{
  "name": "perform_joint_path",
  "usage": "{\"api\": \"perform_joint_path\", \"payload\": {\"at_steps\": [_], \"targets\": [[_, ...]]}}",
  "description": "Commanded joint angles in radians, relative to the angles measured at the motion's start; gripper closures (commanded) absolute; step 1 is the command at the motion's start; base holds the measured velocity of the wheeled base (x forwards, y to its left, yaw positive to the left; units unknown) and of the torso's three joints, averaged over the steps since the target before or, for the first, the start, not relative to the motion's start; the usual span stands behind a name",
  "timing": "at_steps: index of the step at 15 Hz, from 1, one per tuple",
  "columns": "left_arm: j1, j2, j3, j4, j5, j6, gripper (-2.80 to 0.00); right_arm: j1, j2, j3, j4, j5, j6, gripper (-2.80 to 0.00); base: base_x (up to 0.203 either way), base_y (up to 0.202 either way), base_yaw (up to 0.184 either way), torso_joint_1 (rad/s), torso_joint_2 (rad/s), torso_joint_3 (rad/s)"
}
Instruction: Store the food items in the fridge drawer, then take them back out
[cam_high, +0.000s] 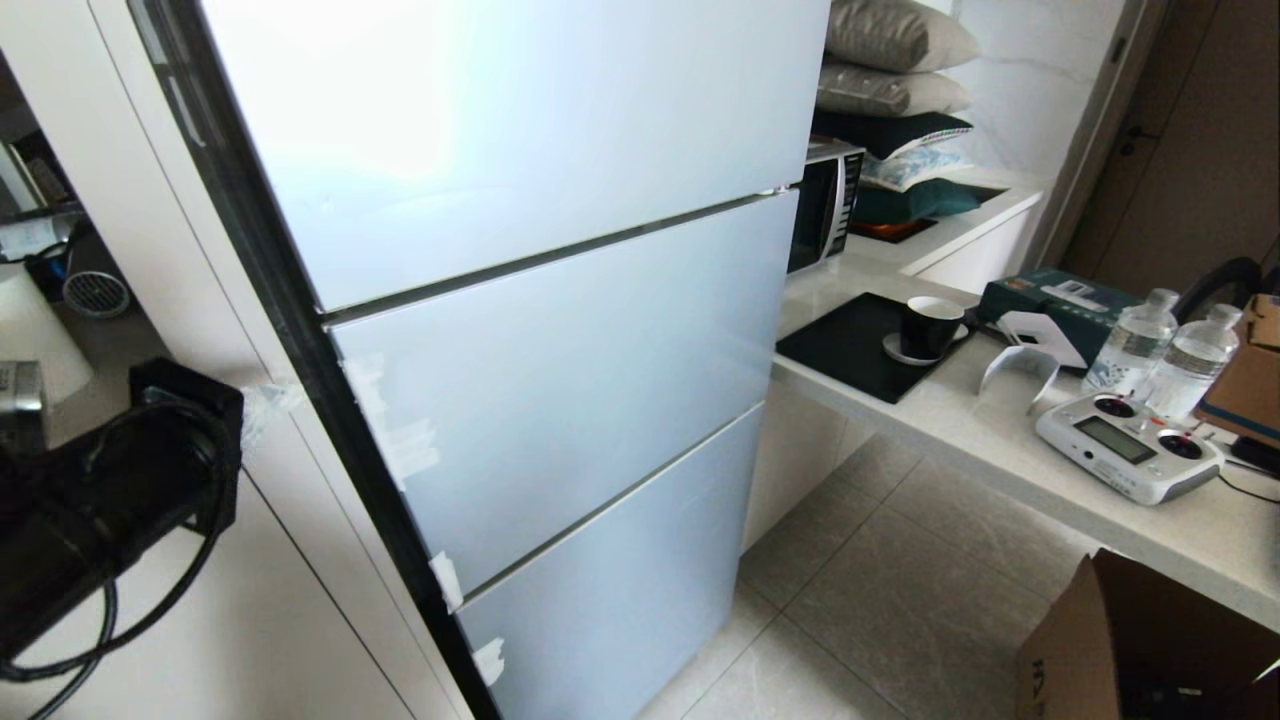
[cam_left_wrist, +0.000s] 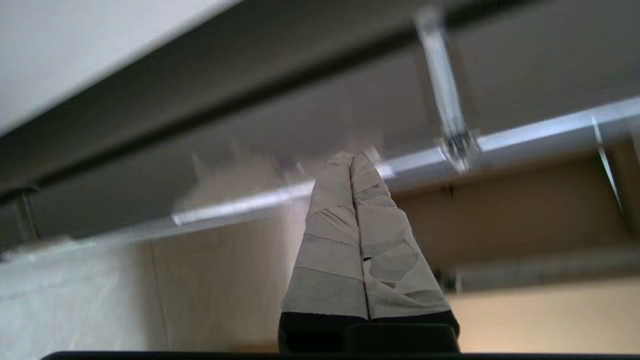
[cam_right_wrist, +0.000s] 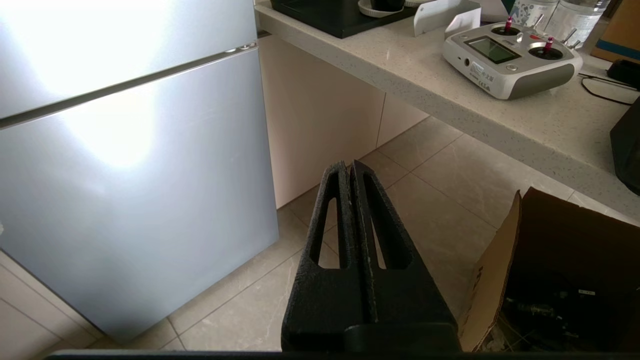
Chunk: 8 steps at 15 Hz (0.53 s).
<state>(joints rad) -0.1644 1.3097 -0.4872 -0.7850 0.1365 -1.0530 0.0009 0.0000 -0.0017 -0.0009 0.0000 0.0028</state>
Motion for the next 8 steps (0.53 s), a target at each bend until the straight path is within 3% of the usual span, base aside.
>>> {"api": "perform_joint_path", "payload": {"at_steps": [1, 8], "targets": [[-0.003, 0.052, -0.016, -0.023, 0.038, -0.015, 0.00, -0.001, 0.002, 0.000, 0.000, 0.000, 0.000, 0.00, 0.000, 0.000, 0.000, 0.000, 0.00, 0.000], [-0.004, 0.088, -0.040, -0.043, 0.037, -0.069, 0.00, -0.001, 0.001, 0.001, 0.000, 0.000, 0.000, 0.00, 0.000, 0.000, 0.000, 0.000, 0.00, 0.000]]}}
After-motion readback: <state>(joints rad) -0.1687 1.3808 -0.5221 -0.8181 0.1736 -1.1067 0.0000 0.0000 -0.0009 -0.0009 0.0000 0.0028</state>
